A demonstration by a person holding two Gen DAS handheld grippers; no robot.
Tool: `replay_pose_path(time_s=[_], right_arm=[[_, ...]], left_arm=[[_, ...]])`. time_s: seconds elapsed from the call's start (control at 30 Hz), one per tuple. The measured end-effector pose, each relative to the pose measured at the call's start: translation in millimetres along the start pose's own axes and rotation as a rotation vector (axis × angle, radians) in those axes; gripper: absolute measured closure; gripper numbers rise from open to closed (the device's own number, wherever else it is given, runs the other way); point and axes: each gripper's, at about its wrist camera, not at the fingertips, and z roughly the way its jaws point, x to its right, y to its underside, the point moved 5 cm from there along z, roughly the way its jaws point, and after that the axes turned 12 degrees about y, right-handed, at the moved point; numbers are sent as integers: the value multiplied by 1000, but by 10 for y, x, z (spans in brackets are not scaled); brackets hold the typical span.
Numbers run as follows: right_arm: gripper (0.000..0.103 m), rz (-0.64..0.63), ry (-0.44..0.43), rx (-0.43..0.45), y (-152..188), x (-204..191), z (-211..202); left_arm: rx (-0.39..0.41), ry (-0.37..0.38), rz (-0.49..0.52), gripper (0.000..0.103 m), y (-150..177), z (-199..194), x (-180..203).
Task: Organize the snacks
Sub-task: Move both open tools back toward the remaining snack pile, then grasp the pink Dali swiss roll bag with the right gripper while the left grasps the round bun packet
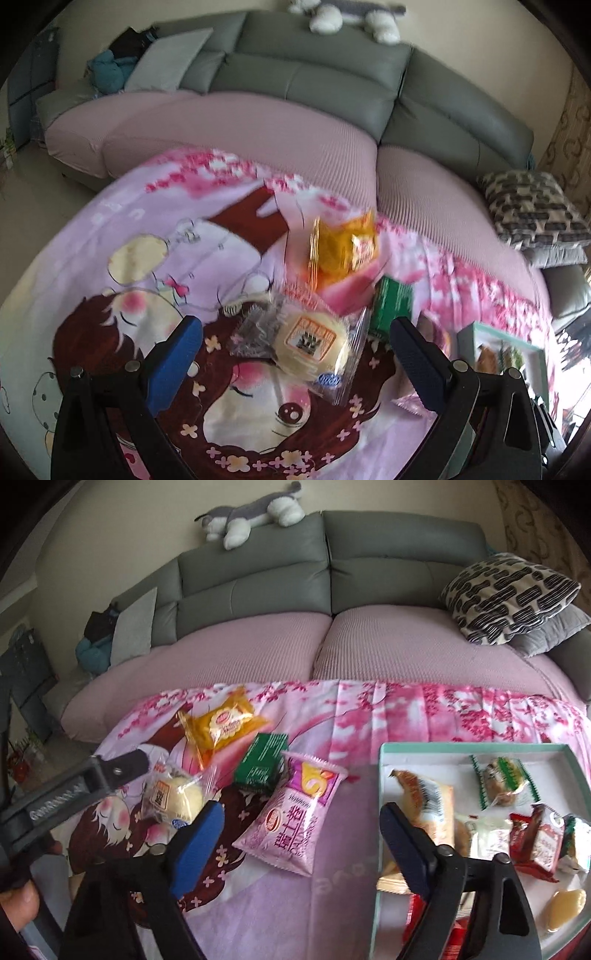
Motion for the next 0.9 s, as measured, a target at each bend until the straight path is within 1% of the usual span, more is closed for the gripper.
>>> replay_pose_path(time_s=[0.17, 0.23, 0.37, 0.4, 0.43, 0.5, 0.6, 0.63, 0.7, 0.77, 0.9], right_arm=[[23, -4, -2, -37, 29, -102, 123], [29, -2, 1, -47, 17, -130, 166], [29, 4, 10, -82, 38, -140, 289], [33, 5, 11, -89, 42, -140, 316], [35, 6, 13, -95, 44, -139, 342], [35, 5, 17, -102, 38, -142, 391], [35, 2, 23, -108, 31, -142, 448], [37, 3, 23, -113, 33, -138, 474], [39, 9, 20, -125, 40, -125, 526], [39, 22, 12, -136, 55, -106, 566], [40, 22, 6, -146, 87, -99, 610]], left_arm=[[-50, 30, -23, 2, 69, 180, -34], [-63, 34, -18, 2, 90, 221, -33], [-72, 40, -4, 2, 89, 299, -15], [-74, 45, -9, 2, 88, 316, -15], [-75, 51, -16, 2, 88, 335, -16], [-85, 65, -21, 2, 102, 386, -11], [-95, 62, -18, 2, 130, 453, -15], [-98, 58, -18, 2, 142, 470, -21], [-107, 38, -12, 2, 166, 510, -36], [-107, 27, -8, 2, 172, 524, -39], [-107, 32, -9, 2, 174, 552, -31]])
